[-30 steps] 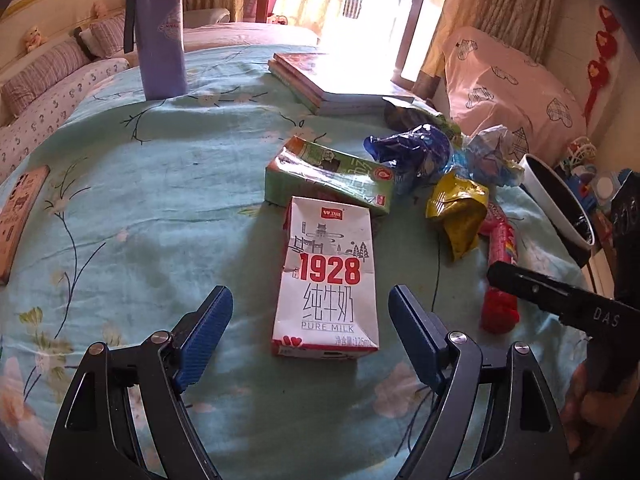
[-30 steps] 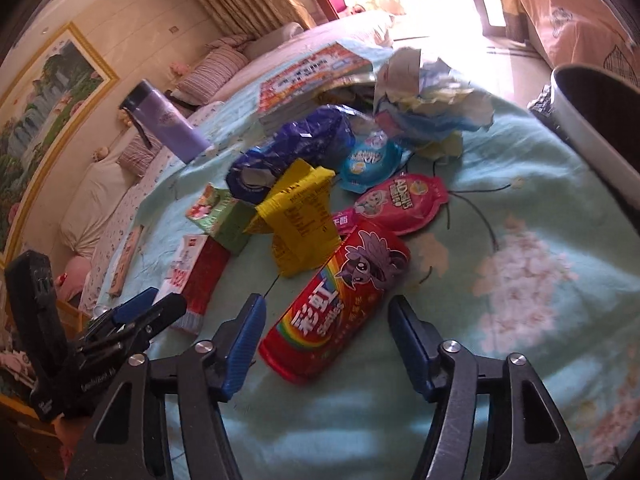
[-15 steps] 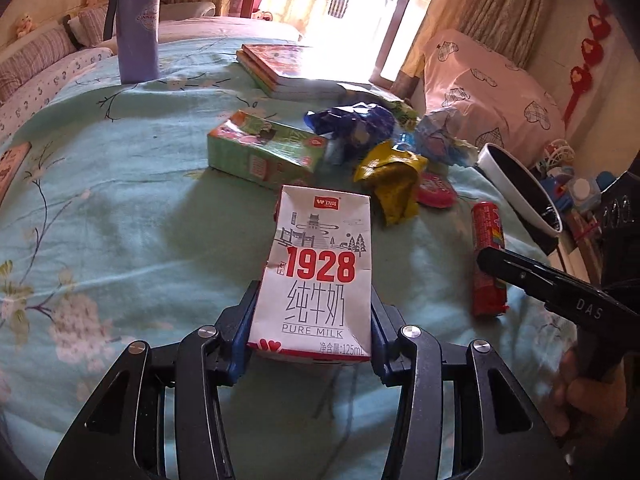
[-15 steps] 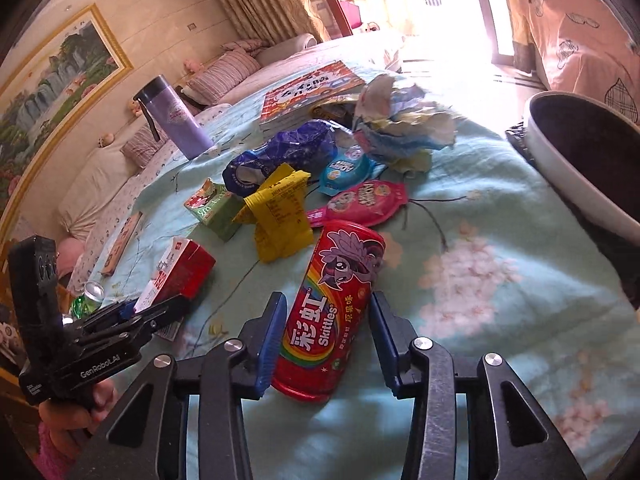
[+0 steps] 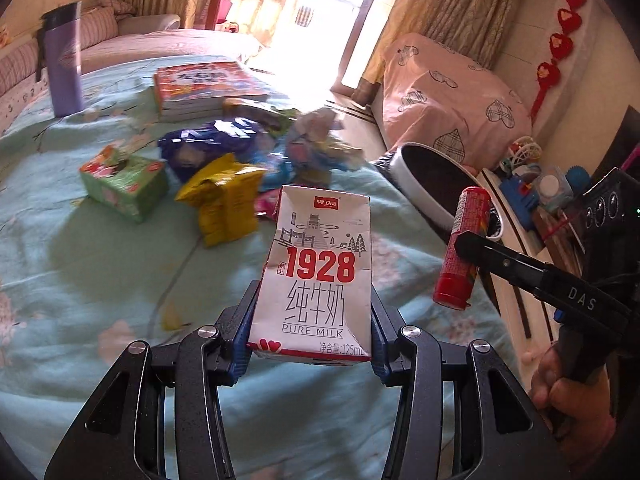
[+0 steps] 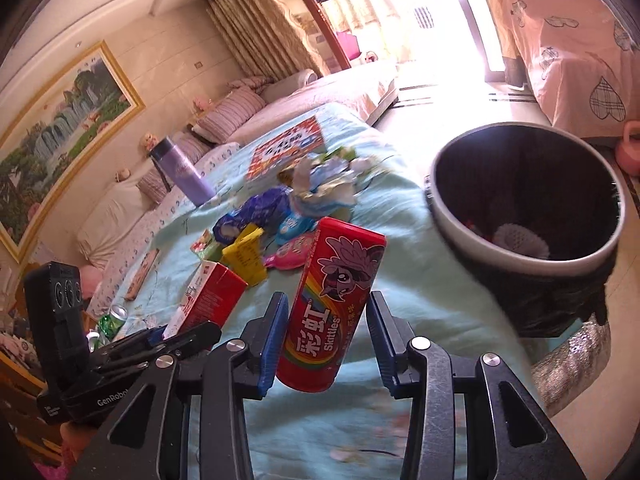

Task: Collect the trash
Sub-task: 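Lift and carry the carton in left tool and Skittles tube in right tool over the bin, then open left tool to drop the carton while right tool releases the Skittles tube, then move left tool to the yellow wrapper while right tool moves to crumpled paper, then close left tool on the yellow wrapper while right tool grips the crumpled paper, then carry the yellow wrapper in left tool and paper in right tool over the bin, then open left tool to drop the yellow wrapper while right tool releases the paper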

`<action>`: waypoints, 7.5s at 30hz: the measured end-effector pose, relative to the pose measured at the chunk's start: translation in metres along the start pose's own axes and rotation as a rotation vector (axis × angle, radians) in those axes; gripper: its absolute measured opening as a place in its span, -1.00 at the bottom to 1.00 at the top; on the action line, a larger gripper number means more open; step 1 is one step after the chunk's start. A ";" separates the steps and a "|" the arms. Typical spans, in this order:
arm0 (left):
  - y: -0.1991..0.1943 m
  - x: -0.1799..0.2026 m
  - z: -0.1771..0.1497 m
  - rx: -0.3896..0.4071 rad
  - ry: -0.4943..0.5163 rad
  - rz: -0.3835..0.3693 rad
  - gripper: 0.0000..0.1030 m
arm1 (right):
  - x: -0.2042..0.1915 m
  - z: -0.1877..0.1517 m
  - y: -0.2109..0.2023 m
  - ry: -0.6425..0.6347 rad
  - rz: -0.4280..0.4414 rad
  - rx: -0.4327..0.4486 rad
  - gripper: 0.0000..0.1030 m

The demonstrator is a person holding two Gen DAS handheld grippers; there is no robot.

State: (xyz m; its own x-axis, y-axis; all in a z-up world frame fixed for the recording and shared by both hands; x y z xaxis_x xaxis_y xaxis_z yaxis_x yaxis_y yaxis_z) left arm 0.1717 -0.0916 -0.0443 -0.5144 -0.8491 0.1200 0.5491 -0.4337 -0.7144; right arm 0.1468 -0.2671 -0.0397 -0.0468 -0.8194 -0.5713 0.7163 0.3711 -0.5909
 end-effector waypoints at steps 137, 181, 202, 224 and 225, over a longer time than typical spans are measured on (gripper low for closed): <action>0.032 -0.071 0.026 0.004 -0.161 0.119 -0.33 | -0.016 0.053 0.095 -0.076 0.015 -0.034 -0.69; 0.047 0.093 0.080 0.020 0.103 -0.057 -0.33 | 0.081 0.073 -0.053 0.059 -0.037 0.202 -0.72; 0.111 0.128 0.121 -0.060 0.176 -0.076 -0.32 | 0.136 0.103 -0.035 0.113 -0.111 0.169 -0.72; 0.083 0.098 0.081 -0.077 0.077 -0.039 0.32 | 0.124 0.090 -0.047 0.148 -0.065 0.188 0.44; 0.079 0.092 0.076 -0.078 0.062 -0.035 0.32 | 0.119 0.086 -0.047 0.142 -0.056 0.186 0.53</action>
State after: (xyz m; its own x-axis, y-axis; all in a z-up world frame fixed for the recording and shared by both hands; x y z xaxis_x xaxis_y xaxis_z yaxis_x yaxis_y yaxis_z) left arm 0.2175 -0.2266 -0.0372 -0.5736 -0.8124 0.1043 0.4788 -0.4359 -0.7620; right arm 0.1677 -0.4197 -0.0304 -0.1785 -0.7620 -0.6225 0.8250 0.2288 -0.5167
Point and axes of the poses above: each gripper's, at about its wrist camera, not at the fingertips, and y roughly the way its jaws point, x to its right, z to its top, the point moved 2 cm from there along y, roughly the way its jaws point, and after that the axes turned 13 degrees about y, right-handed, at the moved point
